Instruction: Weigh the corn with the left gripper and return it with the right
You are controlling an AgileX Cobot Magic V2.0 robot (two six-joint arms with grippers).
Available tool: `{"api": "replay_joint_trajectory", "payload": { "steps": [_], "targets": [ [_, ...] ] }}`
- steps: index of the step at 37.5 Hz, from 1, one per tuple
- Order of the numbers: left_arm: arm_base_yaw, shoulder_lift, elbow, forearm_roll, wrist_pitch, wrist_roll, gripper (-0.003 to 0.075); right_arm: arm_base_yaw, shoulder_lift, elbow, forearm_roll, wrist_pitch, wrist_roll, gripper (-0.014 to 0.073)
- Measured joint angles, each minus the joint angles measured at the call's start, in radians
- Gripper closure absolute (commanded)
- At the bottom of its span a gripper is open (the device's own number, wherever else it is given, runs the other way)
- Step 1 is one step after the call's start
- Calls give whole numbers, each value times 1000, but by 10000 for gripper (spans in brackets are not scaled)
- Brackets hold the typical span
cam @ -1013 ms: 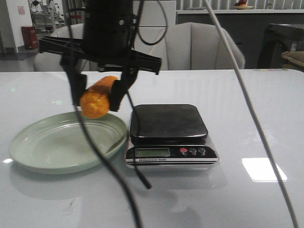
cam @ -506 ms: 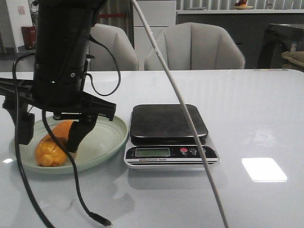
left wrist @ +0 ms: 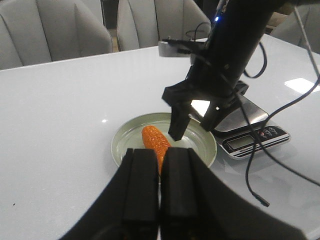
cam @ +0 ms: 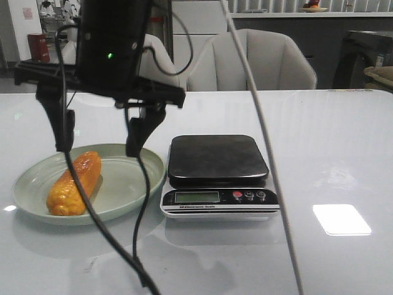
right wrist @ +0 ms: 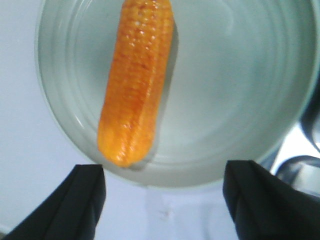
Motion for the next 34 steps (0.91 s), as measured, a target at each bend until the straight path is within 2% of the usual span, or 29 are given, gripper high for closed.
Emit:
{"api": "replay_joint_trajectory", "payload": {
  "steps": [8, 15, 20, 28, 34],
  "targets": [
    [0, 0, 0, 0, 0, 0, 606, -54, -124, 0, 4, 104, -297, 3],
    [0, 0, 0, 0, 0, 0, 606, -188, -266, 43, 5, 110, -465, 3],
    [0, 0, 0, 0, 0, 0, 606, -319, -421, 189, 19, 110, -545, 3],
    [0, 0, 0, 0, 0, 0, 606, -534, -659, 457, 164, 95, -675, 3],
    [0, 0, 0, 0, 0, 0, 606, -613, -858, 639, 230, 23, -795, 3]
  ]
}}
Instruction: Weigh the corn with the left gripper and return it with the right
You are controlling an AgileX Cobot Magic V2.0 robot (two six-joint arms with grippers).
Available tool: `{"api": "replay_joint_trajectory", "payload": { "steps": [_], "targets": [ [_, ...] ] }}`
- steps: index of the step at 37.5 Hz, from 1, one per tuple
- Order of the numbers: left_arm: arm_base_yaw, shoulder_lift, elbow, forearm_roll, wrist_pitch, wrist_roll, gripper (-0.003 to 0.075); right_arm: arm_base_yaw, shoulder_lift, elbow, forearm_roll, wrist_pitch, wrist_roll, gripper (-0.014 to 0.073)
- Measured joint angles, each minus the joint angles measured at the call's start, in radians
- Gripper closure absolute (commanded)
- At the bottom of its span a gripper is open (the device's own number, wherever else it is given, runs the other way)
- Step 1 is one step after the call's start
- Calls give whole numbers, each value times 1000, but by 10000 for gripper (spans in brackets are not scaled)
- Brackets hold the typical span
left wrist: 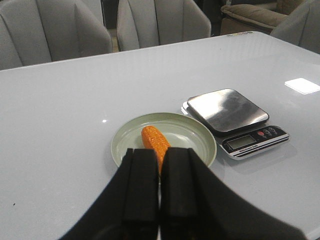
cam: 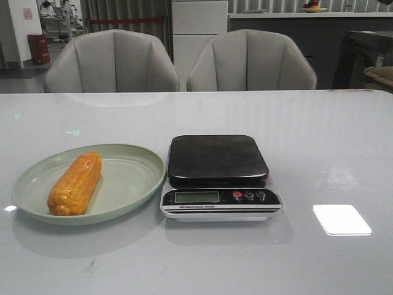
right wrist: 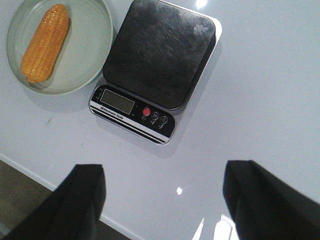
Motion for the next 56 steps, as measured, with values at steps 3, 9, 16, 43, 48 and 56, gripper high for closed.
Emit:
{"api": "replay_joint_trajectory", "payload": {
  "steps": [3, 9, 16, 43, 48, 56],
  "targets": [
    [0, 0, 0, 0, 0, 0, 606, -8, -102, 88, 11, -65, -41, 3],
    [0, 0, 0, 0, 0, 0, 606, -8, -349, 315, 23, -238, -68, 3],
    [0, 0, 0, 0, 0, 0, 606, -6, -625, 591, 23, -457, -70, 3],
    [0, 0, 0, 0, 0, 0, 606, 43, -1145, 1192, 37, -1084, -109, 484],
    [0, 0, 0, 0, 0, 0, 606, 43, -1146, 1201, 40, -1108, -109, 379],
    [0, 0, 0, 0, 0, 0, 606, 43, -1146, 1201, 40, -1114, -109, 380]
  ]
}}
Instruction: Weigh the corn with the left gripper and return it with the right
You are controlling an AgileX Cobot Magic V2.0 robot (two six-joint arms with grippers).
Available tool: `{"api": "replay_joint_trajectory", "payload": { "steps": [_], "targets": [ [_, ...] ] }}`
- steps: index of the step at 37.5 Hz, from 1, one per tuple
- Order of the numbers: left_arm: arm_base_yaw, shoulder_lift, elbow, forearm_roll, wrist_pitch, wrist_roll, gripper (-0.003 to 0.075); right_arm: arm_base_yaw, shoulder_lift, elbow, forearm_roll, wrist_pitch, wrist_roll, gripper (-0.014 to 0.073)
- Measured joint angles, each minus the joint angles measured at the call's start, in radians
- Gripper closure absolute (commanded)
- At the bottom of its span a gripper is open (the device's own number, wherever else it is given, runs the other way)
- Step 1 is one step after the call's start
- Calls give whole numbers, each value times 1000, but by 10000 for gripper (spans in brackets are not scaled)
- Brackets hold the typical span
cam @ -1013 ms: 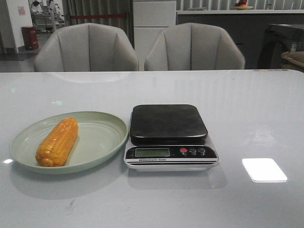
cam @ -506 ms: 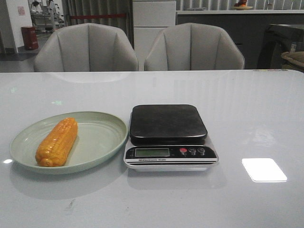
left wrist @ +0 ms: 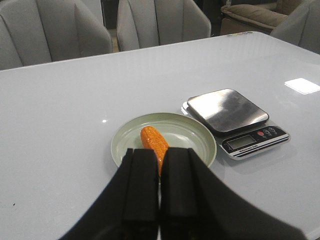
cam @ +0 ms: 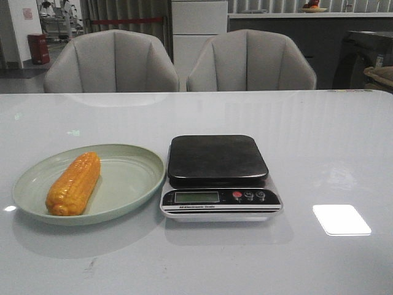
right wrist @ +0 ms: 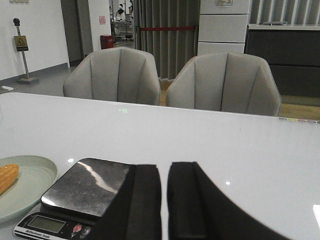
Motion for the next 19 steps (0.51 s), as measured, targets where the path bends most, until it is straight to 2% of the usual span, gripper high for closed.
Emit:
{"api": "replay_joint_trajectory", "payload": {
  "steps": [13, 16, 19],
  "targets": [
    [5, 0, 25, 7, -8, 0, 606, 0, 0, 0, 0, -2, -2, 380],
    [34, 0, 65, 23, -64, 0, 606, 0, 0, 0, 0, -2, -2, 380],
    [96, 0, 144, 28, -192, 0, 606, 0, 0, 0, 0, -2, -2, 380]
  ]
}}
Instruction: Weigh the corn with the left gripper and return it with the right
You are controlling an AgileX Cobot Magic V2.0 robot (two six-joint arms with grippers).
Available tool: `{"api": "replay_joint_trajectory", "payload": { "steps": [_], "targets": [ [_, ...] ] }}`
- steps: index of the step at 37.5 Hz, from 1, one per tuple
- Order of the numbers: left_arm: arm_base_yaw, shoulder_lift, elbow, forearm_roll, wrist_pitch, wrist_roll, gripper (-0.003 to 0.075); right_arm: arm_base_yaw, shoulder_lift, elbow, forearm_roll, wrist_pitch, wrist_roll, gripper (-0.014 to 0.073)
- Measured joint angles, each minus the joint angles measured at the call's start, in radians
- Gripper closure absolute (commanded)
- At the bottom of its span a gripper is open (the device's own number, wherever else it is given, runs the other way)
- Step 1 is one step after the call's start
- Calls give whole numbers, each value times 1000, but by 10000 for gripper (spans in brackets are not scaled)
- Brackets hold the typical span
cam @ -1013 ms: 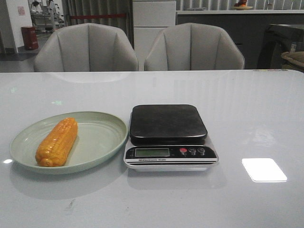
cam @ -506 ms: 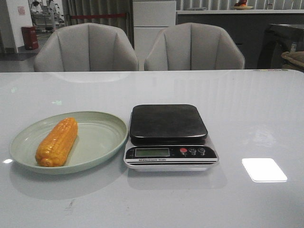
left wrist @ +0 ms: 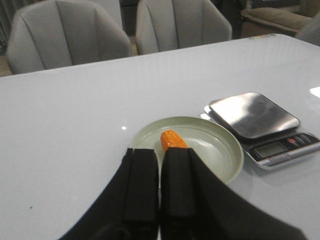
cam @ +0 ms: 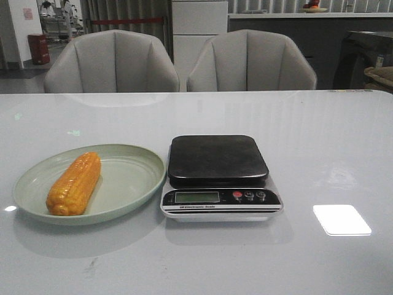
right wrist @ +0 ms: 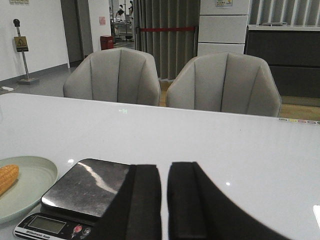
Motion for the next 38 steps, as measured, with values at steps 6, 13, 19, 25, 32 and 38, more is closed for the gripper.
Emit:
{"api": "replay_joint_trajectory", "payload": {
  "steps": [6, 13, 19, 25, 32, 38],
  "targets": [
    [206, 0, 222, 4, -315, 0, 606, 0, 0, 0, 0, 0, 0, 380],
    [406, 0, 319, -17, -485, 0, 606, 0, 0, 0, 0, 0, 0, 380],
    [437, 0, 319, -22, -505, 0, 606, 0, 0, 0, 0, -1, 0, 380],
    [437, 0, 319, -25, -505, 0, 606, 0, 0, 0, 0, -1, 0, 380],
    [437, 0, 319, -27, -505, 0, 606, 0, 0, 0, 0, -1, 0, 380],
    [437, 0, 319, -27, -505, 0, 606, 0, 0, 0, 0, -1, 0, 380]
  ]
}}
